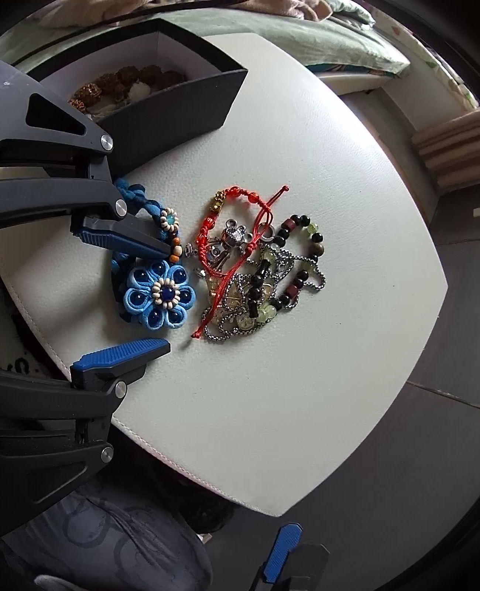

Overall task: Organize jewelry
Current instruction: 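Reach the left gripper to the blue flower bracelet and grasp it, then carry the blue flower bracelet with the left gripper into the box while the right gripper grasps the beaded chain, then open the left gripper over the box and lift the beaded chain with the right gripper, then lower the dark bead bracelet into the black box and open the right gripper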

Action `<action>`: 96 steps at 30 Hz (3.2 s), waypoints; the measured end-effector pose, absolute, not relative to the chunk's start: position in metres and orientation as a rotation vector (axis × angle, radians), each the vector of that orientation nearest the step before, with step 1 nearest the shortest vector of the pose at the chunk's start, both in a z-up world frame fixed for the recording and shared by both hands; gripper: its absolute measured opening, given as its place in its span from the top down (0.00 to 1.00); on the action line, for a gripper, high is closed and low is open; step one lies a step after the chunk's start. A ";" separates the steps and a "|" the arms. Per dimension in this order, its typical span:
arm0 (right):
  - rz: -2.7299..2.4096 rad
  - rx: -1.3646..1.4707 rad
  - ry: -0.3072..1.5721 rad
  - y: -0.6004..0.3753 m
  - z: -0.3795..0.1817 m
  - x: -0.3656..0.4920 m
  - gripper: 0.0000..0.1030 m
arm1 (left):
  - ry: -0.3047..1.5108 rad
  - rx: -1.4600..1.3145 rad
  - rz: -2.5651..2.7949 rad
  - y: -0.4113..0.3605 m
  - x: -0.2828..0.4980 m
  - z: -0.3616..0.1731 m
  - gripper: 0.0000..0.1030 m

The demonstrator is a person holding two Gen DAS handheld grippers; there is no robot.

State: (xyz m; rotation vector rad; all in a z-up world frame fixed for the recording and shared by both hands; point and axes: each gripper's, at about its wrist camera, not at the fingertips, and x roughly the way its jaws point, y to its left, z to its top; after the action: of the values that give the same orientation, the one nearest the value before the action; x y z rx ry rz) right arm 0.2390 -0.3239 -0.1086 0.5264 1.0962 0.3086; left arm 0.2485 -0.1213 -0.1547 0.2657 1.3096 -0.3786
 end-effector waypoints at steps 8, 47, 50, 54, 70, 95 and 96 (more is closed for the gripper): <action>0.304 0.529 1.105 -0.317 -0.111 0.241 0.20 | 1.266 0.193 -0.410 -0.111 0.249 -0.146 0.68; 0.385 0.077 1.137 -0.168 -0.140 0.289 0.68 | 0.949 -0.180 -0.373 0.028 0.246 -0.056 0.68; 0.384 0.009 1.155 -0.158 -0.146 0.288 0.73 | 0.950 -0.194 -0.368 0.032 0.246 -0.055 0.68; 0.373 -0.047 1.150 -0.157 -0.148 0.283 0.89 | 0.950 -0.197 -0.360 0.035 0.244 -0.055 0.68; 0.555 0.332 1.075 -0.200 -0.101 0.263 0.90 | 0.976 -0.230 -0.344 0.054 0.242 -0.057 0.68; 0.814 0.370 1.017 -0.099 -0.048 0.275 0.90 | 0.999 -0.412 -0.214 0.114 0.254 -0.069 0.21; 0.815 0.369 1.030 -0.097 -0.053 0.276 0.90 | 0.999 -0.412 -0.211 0.115 0.254 -0.070 0.21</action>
State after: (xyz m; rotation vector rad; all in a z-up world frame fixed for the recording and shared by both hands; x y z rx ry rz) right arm 0.2764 -0.0969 -0.0533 0.3686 1.0304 0.8146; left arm 0.2543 0.1150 -0.0696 -0.4121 0.9989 -0.2107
